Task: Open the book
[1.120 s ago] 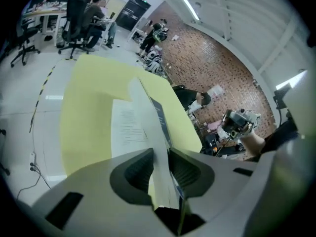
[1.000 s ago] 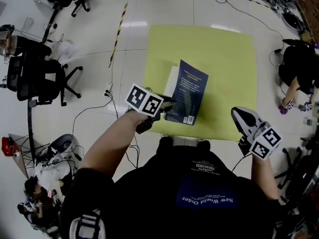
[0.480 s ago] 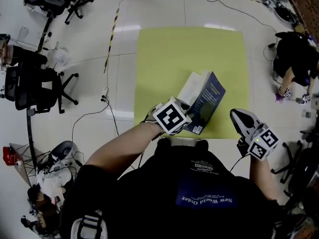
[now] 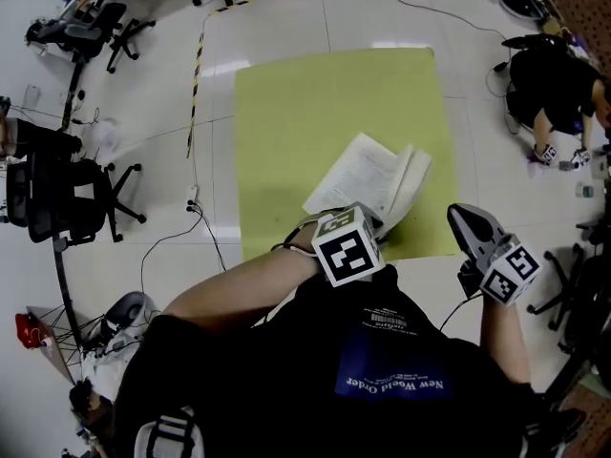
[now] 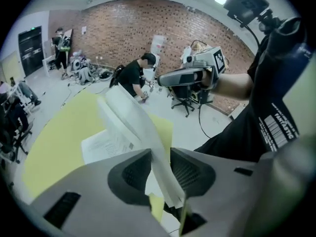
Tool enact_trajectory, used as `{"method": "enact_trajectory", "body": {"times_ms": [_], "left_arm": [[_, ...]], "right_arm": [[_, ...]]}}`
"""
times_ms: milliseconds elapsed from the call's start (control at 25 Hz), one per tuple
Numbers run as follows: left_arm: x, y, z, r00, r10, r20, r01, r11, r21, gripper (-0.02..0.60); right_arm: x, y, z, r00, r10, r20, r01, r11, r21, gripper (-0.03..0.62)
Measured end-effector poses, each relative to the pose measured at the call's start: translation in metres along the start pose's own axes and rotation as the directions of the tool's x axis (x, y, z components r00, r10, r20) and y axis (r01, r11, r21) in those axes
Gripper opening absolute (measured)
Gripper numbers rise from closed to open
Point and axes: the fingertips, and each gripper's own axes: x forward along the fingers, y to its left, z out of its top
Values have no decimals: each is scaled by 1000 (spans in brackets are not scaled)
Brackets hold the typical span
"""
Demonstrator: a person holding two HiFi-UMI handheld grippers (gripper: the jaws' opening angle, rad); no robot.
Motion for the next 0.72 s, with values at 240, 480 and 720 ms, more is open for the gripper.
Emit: {"method": "enact_trajectory", "body": {"times_ms": [240, 480, 720], "left_arm": [[62, -56, 40, 974, -221, 43, 220, 975, 32, 161], [114, -87, 44, 868, -482, 121, 494, 863, -105, 166], [94, -37, 61, 815, -423, 397, 535, 812, -233, 166]], "right_arm": [[-48, -23, 8, 994, -99, 35, 100, 995, 0, -14], [-77, -24, 5, 987, -145, 73, 144, 989, 22, -14], [-89, -21, -9, 985, -150, 91, 145, 988, 55, -14]]}}
